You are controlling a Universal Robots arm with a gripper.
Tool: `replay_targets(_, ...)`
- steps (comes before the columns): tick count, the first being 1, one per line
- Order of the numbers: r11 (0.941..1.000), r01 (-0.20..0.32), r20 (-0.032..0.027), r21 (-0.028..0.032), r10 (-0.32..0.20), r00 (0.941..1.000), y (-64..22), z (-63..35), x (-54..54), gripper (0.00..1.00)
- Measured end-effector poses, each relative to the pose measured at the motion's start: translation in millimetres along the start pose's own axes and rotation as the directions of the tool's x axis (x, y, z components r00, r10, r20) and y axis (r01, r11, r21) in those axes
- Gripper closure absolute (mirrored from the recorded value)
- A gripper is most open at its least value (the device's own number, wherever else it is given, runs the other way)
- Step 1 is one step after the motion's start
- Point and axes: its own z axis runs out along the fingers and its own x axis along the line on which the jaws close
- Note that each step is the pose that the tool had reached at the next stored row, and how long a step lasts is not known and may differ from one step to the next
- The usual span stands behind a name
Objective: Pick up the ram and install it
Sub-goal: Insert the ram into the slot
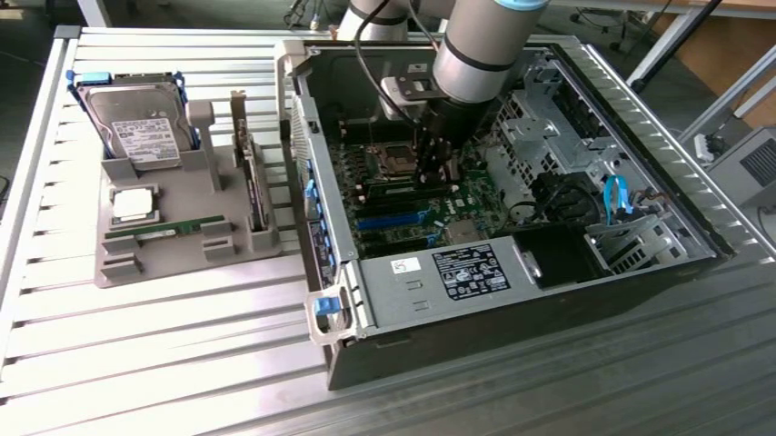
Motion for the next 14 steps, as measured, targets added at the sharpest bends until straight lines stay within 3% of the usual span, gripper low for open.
replay_targets(14,1.0,0.0,0.0,-0.0001,0.0,1.0,-0.4,1.5,0.1,0.89)
